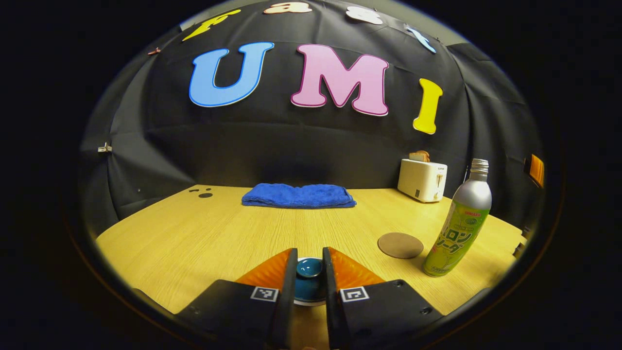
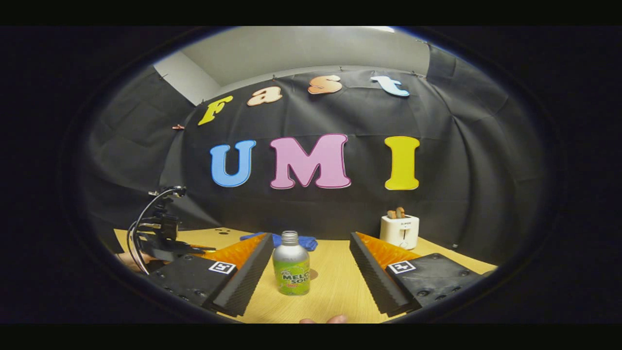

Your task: Open the teacup lid with one hand, grasp the water bottle and pour water into the teacup with the other hand; after pouring, place the water bottle on the coaster and then close the teacup lid.

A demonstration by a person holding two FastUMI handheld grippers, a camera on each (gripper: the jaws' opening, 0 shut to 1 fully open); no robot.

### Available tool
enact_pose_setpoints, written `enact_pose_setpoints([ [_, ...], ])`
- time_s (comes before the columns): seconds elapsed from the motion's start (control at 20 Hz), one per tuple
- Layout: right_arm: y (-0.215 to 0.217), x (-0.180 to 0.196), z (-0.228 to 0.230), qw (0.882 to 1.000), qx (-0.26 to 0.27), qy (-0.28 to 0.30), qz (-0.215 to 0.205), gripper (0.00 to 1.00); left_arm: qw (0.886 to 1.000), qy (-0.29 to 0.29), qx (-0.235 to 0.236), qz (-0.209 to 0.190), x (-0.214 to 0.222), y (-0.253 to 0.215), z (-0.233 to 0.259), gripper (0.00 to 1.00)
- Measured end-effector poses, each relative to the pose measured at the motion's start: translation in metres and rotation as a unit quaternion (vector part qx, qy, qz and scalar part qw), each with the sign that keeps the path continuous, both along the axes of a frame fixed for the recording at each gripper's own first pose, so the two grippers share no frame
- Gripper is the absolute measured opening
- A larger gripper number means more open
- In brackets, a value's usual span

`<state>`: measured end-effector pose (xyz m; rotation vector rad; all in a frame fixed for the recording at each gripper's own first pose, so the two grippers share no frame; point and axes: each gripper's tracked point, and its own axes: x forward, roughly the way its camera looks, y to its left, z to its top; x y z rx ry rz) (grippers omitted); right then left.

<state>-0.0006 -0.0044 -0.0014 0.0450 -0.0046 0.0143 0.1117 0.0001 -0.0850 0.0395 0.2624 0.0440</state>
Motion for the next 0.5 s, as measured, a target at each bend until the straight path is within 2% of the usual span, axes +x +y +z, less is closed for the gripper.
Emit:
enact_pose_setpoints([
  [0.3, 0.007, 0.008, -0.022, 1.0, 0.006, 0.024, 0.01, 0.98, 0.999, -0.041, -0.019, -0.002, -0.016, 0.001, 0.025, 0.3],
  [0.4, 0.011, 0.012, -0.037, 0.999, 0.007, 0.04, 0.014, 0.98, 0.998, -0.064, -0.024, 0.002, -0.033, 0.008, 0.043, 0.3],
  [0.5, 0.02, 0.016, -0.052, 0.998, 0.008, 0.056, 0.021, 0.98, 0.995, -0.085, -0.051, 0.009, -0.052, 0.022, 0.059, 0.3],
])
